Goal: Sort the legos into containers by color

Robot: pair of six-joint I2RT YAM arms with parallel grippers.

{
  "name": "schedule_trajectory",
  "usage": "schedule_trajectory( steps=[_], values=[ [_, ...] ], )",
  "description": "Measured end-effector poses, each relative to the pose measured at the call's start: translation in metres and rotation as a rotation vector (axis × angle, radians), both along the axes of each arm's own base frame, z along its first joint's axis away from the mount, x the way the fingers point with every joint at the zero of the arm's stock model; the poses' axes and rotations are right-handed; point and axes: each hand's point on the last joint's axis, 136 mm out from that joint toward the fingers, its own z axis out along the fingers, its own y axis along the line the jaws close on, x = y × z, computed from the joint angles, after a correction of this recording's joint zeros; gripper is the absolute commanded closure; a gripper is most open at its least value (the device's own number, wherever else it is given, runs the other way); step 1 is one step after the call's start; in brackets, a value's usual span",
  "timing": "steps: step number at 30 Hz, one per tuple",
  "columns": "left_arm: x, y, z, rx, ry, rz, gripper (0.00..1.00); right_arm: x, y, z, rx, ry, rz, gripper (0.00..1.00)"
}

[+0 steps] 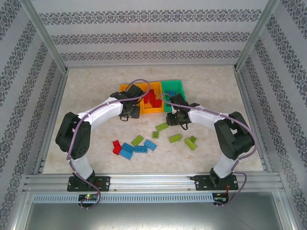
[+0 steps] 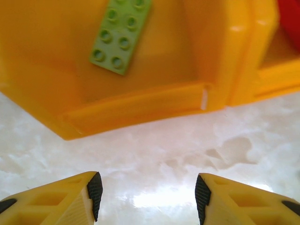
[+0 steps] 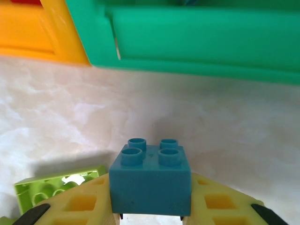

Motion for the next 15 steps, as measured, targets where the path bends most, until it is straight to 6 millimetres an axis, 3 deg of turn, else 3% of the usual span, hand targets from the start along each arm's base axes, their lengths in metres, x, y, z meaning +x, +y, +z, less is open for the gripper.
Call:
schedule_trajectory(
  steps=[3, 9, 12, 15],
  values=[
    [-0.010, -0.022, -0.001, -0.017, 0.009, -0.063, 0.42, 0.015, -0.011, 0.021, 0.020, -0.049, -0.045, 0.70],
    [-0.025, -0.063, -0.011, -0.030, 0.021, -0.229, 0.36, 0.070, -0.020, 0.065, 0.048, -0.149, -0.119, 0.68],
    [-0.032, -0.085, -0.017, -0.034, 0.022, -0.334, 0.33, 0.092, -0.018, 0.069, 0.053, -0.167, -0.137, 0.64],
    [-0.038, -0.104, -0.019, -0.046, 0.017, -0.428, 0.32, 0.101, -0.018, 0.058, 0.049, -0.141, -0.158, 0.59]
  ],
)
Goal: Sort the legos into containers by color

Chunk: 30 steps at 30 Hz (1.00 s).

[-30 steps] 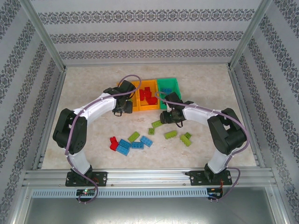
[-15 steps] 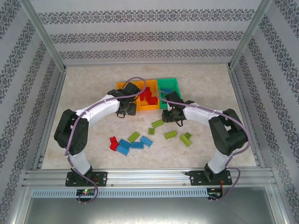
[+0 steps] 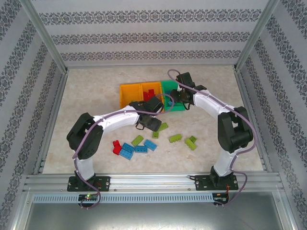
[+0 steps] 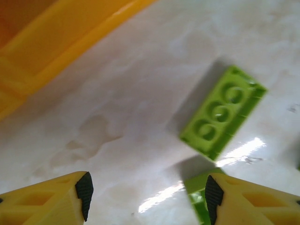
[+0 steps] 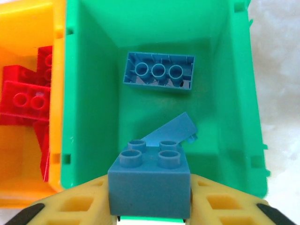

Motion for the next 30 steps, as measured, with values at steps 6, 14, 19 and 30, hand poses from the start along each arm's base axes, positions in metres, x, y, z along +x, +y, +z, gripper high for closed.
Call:
schedule_trajectory(
  steps=[6, 14, 19, 30],
  values=[
    [0.003, -0.025, -0.005, -0.030, -0.017, -0.110, 0.29, 0.009, -0.003, -0.018, 0.006, 0.046, -0.042, 0.38],
    [0.008, -0.040, -0.020, -0.041, -0.014, -0.188, 0.28, 0.002, -0.006, -0.005, 0.030, 0.027, -0.071, 0.27],
    [0.007, -0.045, -0.030, -0.024, -0.010, -0.238, 0.31, -0.017, -0.025, 0.027, 0.055, -0.032, -0.111, 0.24],
    [0.013, -0.057, -0.047, 0.007, -0.006, -0.320, 0.52, -0.054, -0.089, 0.027, 0.049, -0.027, -0.240, 0.21]
  ],
)
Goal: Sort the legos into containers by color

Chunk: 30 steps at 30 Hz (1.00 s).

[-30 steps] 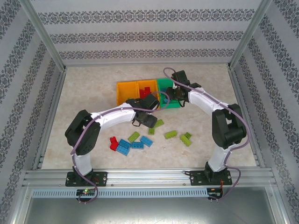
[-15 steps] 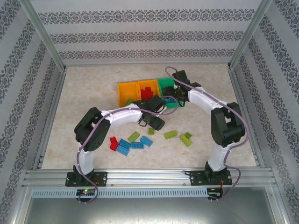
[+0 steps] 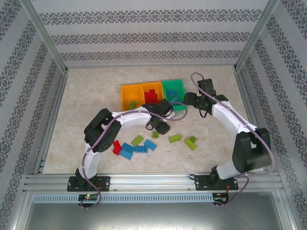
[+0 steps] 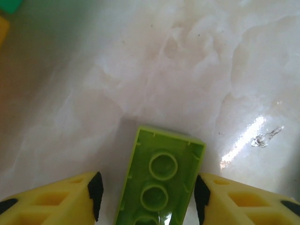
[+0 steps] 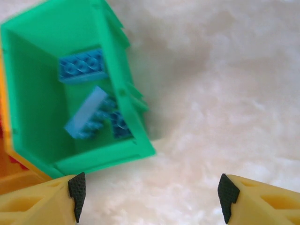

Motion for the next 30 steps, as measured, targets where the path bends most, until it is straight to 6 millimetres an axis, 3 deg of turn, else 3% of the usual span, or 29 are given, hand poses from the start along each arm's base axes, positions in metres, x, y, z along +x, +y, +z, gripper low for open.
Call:
schedule_trajectory(
  steps=[3, 7, 14, 17, 25, 30],
  values=[
    [0.003, -0.003, 0.000, -0.002, -0.001, -0.010, 0.59, -0.015, -0.013, -0.011, -0.006, 0.035, -0.026, 0.20],
    [0.005, -0.007, 0.001, -0.009, -0.006, -0.024, 0.76, -0.031, -0.027, -0.017, -0.010, 0.059, -0.055, 0.19],
    [0.007, 0.000, 0.008, -0.015, -0.015, 0.013, 0.79, -0.056, -0.031, -0.025, -0.010, 0.094, -0.056, 0.20],
    [0.015, 0.011, 0.028, -0.028, -0.047, 0.061, 0.79, -0.071, -0.031, -0.033, -0.002, 0.121, -0.049, 0.21],
    [0.072, 0.070, 0.129, -0.109, -0.234, 0.309, 0.81, -0.106, -0.013, -0.042, 0.044, 0.168, 0.014, 0.23],
    [0.102, 0.136, 0.144, -0.097, -0.271, 0.547, 0.78, -0.140, 0.006, -0.058, 0.036, 0.245, 0.082, 0.23]
  ],
)
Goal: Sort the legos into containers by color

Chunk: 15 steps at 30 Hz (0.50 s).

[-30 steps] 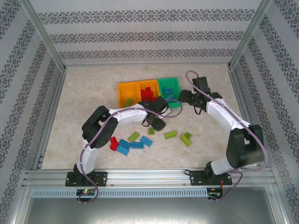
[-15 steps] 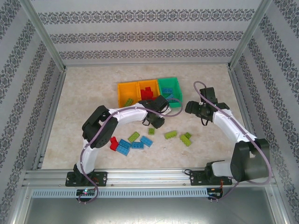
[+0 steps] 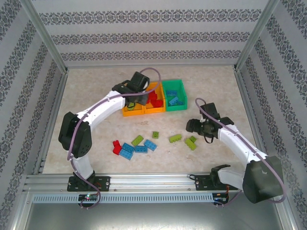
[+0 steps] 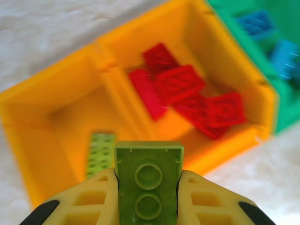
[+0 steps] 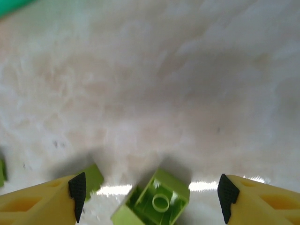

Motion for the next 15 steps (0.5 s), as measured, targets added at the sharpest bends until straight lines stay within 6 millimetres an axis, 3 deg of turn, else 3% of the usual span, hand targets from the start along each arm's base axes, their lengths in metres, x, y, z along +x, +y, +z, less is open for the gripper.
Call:
schedule_trajectory(
  steps=[4, 7, 15],
  values=[
    [0.013, 0.050, -0.011, -0.026, 0.038, 0.172, 0.76, -0.023, 0.010, -0.002, -0.001, 0.026, 0.051, 0.23],
    [0.020, 0.072, -0.020, -0.052, 0.065, 0.257, 0.76, -0.036, 0.012, -0.003, 0.000, 0.037, 0.071, 0.24],
    [0.022, 0.067, -0.061, -0.100, 0.181, 0.293, 0.76, -0.056, 0.023, -0.015, -0.009, 0.106, 0.133, 0.25]
  ],
)
